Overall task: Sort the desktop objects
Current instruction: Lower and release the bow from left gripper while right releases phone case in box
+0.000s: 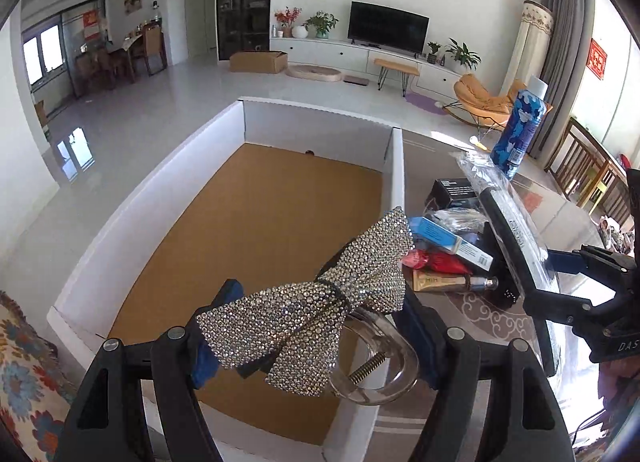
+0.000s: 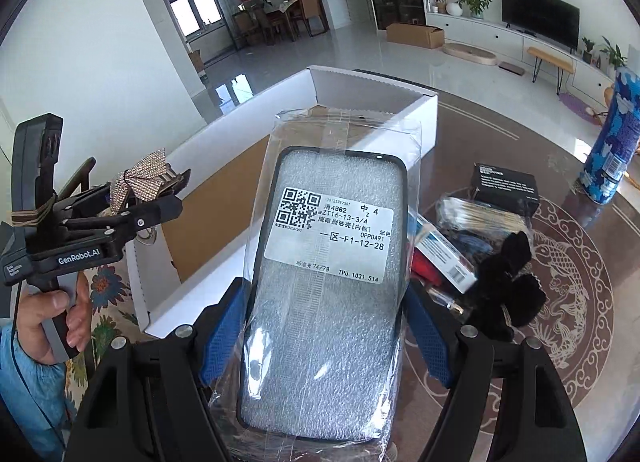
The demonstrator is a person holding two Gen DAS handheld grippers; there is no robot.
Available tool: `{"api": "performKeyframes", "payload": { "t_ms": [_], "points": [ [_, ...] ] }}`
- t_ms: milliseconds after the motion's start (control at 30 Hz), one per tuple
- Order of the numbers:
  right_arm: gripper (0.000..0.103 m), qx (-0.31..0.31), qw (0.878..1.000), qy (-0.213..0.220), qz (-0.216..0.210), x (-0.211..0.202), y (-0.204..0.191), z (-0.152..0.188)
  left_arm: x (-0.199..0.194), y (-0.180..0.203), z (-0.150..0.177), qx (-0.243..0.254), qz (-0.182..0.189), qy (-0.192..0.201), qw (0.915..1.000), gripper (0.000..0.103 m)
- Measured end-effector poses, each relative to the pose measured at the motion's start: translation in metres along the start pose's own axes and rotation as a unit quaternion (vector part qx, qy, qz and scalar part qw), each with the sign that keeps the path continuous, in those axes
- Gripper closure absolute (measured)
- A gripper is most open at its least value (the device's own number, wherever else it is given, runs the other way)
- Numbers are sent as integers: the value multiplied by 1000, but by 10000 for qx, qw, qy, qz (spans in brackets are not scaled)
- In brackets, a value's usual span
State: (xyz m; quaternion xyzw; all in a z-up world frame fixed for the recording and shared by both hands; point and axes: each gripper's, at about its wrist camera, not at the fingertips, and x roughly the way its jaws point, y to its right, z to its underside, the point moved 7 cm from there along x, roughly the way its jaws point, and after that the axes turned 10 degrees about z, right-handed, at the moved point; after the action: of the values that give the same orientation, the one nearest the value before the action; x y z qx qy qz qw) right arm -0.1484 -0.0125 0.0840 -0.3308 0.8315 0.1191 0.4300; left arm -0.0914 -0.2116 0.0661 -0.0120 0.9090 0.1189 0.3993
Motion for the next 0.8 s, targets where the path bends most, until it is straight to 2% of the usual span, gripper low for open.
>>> {"api": "performKeyframes", "payload": {
  "t_ms": [200,267,367,500,567,667,733,800],
  "points": [
    [26,-49,9972,230,-712,48,-94,-72,5,-98,-8,-850,-425,-46,9955,29],
    [26,-133,9971,266,-706,70,-118,-87,13,-120,-7,-1068,-497,-128,9930,29],
    [26,-375,9982,148,-443,114,-143,-97,32,-141,-4,-1227,-629,-314,9900,29],
    [26,-608,9976,-307,-80,171,-156,-93,58,-151,-4,-1144,-826,-596,9882,29],
    [26,-732,9956,-580,-22,194,-157,-89,69,-156,-1,-1116,-1092,-783,9846,29],
    [23,-703,9918,-1061,67,217,-155,-84,83,-162,7,-1257,-1155,-1000,9802,28],
    [10,-768,9918,-1010,169,219,-152,-86,88,-163,12,-1250,-1229,-1141,9779,28],
    [8,-741,9926,-928,250,212,-138,-83,89,-161,14,-1188,-1311,-1159,9774,28]
  ]
}}
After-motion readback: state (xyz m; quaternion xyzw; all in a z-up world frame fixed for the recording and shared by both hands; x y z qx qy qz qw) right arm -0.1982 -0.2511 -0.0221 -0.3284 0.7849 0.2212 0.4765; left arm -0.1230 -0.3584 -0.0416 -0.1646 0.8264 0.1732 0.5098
